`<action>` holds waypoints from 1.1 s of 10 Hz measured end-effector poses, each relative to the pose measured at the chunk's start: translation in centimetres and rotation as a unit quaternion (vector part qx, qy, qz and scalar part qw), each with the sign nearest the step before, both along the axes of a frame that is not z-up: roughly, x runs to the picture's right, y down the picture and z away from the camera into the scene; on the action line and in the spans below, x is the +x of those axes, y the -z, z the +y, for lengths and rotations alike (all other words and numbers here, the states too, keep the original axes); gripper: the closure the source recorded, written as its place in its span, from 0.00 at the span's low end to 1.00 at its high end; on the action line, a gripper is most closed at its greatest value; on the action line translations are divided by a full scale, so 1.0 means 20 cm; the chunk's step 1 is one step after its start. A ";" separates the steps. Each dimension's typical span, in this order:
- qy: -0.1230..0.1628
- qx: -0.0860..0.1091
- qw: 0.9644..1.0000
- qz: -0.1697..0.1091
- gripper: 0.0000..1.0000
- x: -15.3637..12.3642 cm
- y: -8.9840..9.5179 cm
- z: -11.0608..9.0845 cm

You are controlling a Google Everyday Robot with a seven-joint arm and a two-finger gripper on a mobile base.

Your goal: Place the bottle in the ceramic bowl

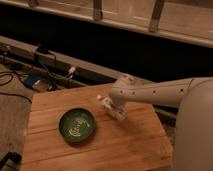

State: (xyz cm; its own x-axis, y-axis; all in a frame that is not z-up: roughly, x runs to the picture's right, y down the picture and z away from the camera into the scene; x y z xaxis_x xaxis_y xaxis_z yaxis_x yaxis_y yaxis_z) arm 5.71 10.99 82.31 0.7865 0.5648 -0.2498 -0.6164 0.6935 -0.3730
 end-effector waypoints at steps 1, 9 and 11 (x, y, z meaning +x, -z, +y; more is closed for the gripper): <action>0.008 0.013 1.000 -0.004 1.00 -0.04 0.05 -0.03; 0.112 0.078 0.984 -0.118 1.00 -0.63 0.39 -0.01; 0.146 0.070 0.972 -0.169 1.00 -0.86 0.40 0.03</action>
